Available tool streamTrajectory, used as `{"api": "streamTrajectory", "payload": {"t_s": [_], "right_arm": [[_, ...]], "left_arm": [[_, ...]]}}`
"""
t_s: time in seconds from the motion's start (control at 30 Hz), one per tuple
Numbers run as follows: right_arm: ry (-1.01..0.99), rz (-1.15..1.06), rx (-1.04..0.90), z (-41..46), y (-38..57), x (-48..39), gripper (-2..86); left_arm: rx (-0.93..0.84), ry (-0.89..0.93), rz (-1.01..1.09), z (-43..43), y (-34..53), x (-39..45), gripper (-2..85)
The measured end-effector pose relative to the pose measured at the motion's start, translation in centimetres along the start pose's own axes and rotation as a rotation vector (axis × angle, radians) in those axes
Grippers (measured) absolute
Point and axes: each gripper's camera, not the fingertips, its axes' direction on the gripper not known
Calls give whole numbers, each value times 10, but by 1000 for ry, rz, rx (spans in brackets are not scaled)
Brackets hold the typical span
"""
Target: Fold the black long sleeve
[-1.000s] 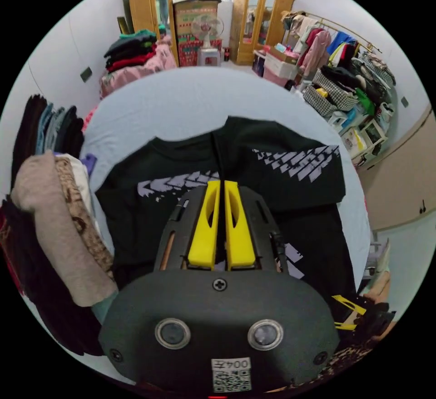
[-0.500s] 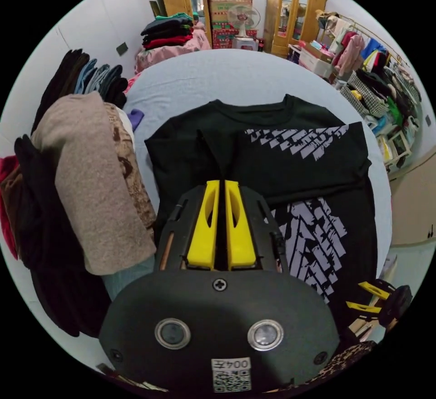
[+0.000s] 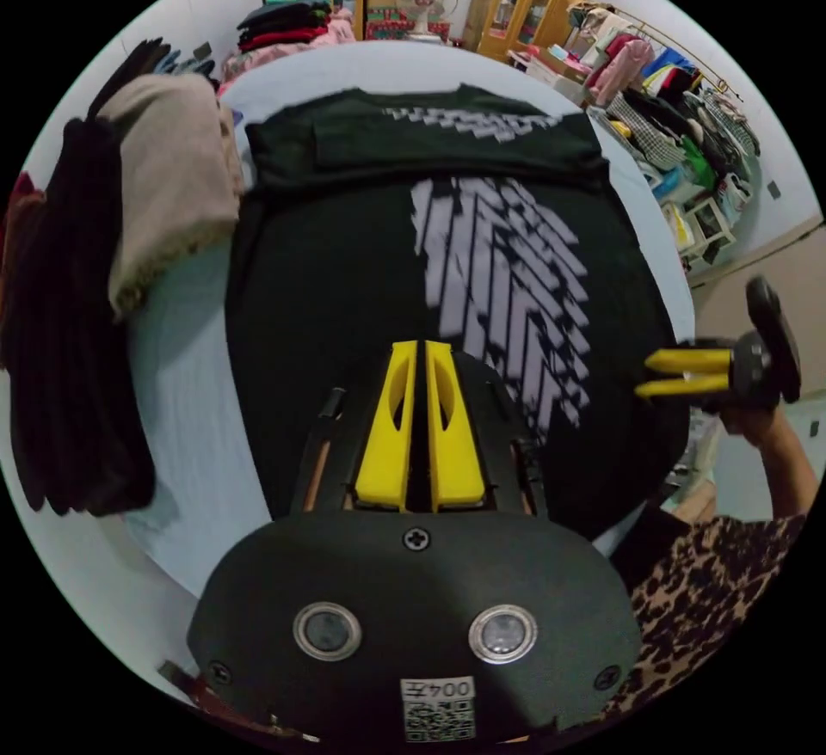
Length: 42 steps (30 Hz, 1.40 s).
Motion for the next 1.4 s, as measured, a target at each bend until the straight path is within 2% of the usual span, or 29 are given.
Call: {"api": "streamTrajectory", "payload": {"t_s": [0.17,0.23,0.43,0.63,0.7,0.77,0.83,0.9,0.97,1.07,1.17,1.4], "right_arm": [[-75,43,15,-3,14,36,75],[-114,45,4,-3,17,50,72],[-268,52,10,3,34,102,43],[-391,-9,123,11,65,141,20],[-461,36,213,5,76,169,19],[-533,206,429,-12,95,229,37],[-626,296,541,-20,101,277,62],[-561,310,597,-33,94,310,75],[-335,263,594,-49,72,329,85],[-151,119,577,-61,44,331,95],[-62,-17,553,-63,21,326,97],[101,-131,471,-51,-6,323,45]], "left_arm": [[-146,54,-24,25,57,32,10],[-123,31,-38,26,64,40,9],[-198,38,-69,38,48,51,6],[-236,14,-104,47,38,67,4],[-239,-14,-116,49,35,75,4],[-242,-70,-116,52,32,89,3],[-238,-120,-112,54,31,100,3],[-235,-172,-104,57,29,112,2],[-252,-240,-68,62,25,127,2],[-272,-271,-88,67,19,137,2],[-278,-262,-128,69,15,140,2],[-298,-253,-145,76,7,148,2]]}}
